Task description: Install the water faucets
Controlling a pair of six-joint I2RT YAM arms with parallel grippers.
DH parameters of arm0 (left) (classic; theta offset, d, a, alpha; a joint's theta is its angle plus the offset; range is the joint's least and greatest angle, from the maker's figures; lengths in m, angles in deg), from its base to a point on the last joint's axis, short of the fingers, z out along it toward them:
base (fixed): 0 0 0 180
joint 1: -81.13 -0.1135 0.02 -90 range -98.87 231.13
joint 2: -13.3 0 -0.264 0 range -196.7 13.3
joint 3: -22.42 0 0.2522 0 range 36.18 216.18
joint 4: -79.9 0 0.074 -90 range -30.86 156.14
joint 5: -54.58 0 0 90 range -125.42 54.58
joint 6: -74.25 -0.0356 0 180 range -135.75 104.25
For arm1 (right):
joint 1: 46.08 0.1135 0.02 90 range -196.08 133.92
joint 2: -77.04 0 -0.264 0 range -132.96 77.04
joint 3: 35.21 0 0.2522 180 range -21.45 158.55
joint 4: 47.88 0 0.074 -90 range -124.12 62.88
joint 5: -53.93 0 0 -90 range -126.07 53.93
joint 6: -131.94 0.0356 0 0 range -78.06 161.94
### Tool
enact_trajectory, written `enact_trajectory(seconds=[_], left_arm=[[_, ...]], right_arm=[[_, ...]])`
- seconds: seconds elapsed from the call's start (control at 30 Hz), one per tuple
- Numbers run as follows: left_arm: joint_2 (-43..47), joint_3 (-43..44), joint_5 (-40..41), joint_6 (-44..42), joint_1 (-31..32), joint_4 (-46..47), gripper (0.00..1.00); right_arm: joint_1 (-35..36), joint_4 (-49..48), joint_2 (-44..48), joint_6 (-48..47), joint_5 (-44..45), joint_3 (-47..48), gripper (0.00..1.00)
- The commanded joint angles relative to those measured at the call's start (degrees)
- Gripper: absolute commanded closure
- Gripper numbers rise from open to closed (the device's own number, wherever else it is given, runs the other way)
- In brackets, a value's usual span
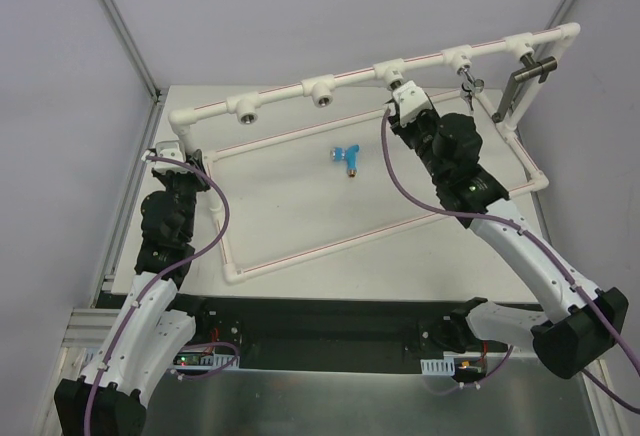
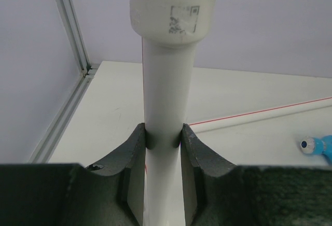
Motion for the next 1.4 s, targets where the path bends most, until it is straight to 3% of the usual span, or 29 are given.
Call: enact_trajectory(seconds=[0.0, 0.3, 0.53, 0.9, 1.03, 1.17, 1.23, 1.27, 1.3, 1.37], left_arm=[[0.43, 0.71, -5.29, 1.92, 1.69, 1.11, 1.00], [0.69, 0.71, -5.28, 1.83, 1.87, 1.02, 1.00], [1.13, 0.71, -5.28, 1.83, 1.95, 1.02, 1.00], [1.22, 0.71, -5.37, 2.00, 2.13, 0.93, 1.00], [1.31, 0.71, -5.55, 2.09, 2.13, 0.93, 1.00], [1.31, 0.71, -5.46, 2.09, 2.22, 0.93, 1.00], [1.31, 0.79, -5.46, 2.09, 2.22, 0.93, 1.00], [1.31, 0.71, -5.55, 2.09, 2.22, 1.02, 1.00], [1.40, 0.71, -5.55, 2.18, 2.22, 1.02, 1.00], [1.40, 0.71, -5.64, 2.18, 2.22, 1.02, 1.00]], right_arm=[[-2.59, 2.29, -0.28, 30.24, -7.65, 1.21, 0.98], [-7.68, -2.98, -0.19, 50.98, -15.65, -0.46, 0.99], [-12.16, -11.59, -0.37, 72.24, -21.45, -5.73, 0.99], [-13.84, -25.30, -0.54, 102.99, -18.12, -15.22, 0.98], [-13.75, -29.18, -1.16, 109.78, -16.71, -17.77, 0.99], [-13.92, -28.57, 0.16, 105.41, -16.45, -17.17, 0.98], [-13.92, -25.77, 0.77, 100.86, -17.58, -14.71, 0.89], [-13.84, -23.84, 1.30, 99.27, -18.02, -13.92, 0.82], [-13.92, -22.86, 1.48, 97.77, -18.81, -12.26, 0.68], [-13.84, -19.36, 2.27, 92.95, -19.26, -10.58, 0.57]])
